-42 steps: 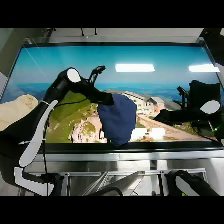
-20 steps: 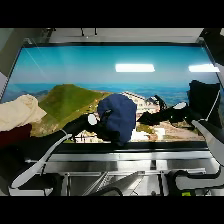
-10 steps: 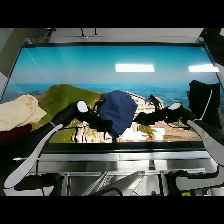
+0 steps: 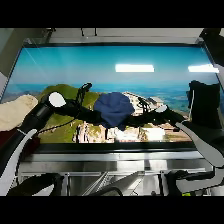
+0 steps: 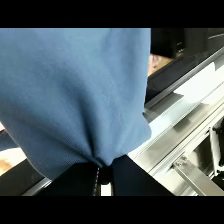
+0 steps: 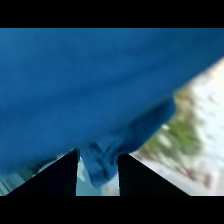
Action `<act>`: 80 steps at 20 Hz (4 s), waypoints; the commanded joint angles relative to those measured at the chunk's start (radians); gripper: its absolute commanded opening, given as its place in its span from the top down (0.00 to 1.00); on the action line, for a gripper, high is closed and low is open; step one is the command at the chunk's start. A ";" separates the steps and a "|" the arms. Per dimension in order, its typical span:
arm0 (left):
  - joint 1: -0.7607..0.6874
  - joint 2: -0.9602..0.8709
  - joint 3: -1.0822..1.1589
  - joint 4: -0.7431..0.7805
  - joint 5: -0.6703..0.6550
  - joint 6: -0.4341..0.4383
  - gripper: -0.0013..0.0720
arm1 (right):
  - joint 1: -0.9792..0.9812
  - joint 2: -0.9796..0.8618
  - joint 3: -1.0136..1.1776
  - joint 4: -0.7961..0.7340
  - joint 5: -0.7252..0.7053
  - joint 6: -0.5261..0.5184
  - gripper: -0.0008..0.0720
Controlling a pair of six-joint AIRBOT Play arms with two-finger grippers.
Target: Fold the shirts.
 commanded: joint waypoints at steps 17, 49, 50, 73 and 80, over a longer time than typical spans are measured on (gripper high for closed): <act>0.577 0.362 0.518 -0.067 -0.280 0.085 0.95 | -0.445 0.747 0.529 0.029 0.253 -0.061 0.97; 0.243 -0.563 0.805 0.214 -0.527 -0.025 0.04 | -0.513 0.065 0.225 -0.039 0.190 -0.165 0.97; 0.238 -0.521 0.721 0.213 -0.529 -0.028 0.04 | -0.513 0.065 0.225 -0.047 0.190 -0.165 0.97; 0.051 -0.391 0.069 0.244 -0.122 0.050 0.95 | -0.533 0.127 0.226 -0.133 0.278 -0.115 0.97; 0.237 -0.392 0.512 0.551 -0.181 0.004 0.95 | -0.523 0.372 -0.044 -0.245 0.422 0.079 0.97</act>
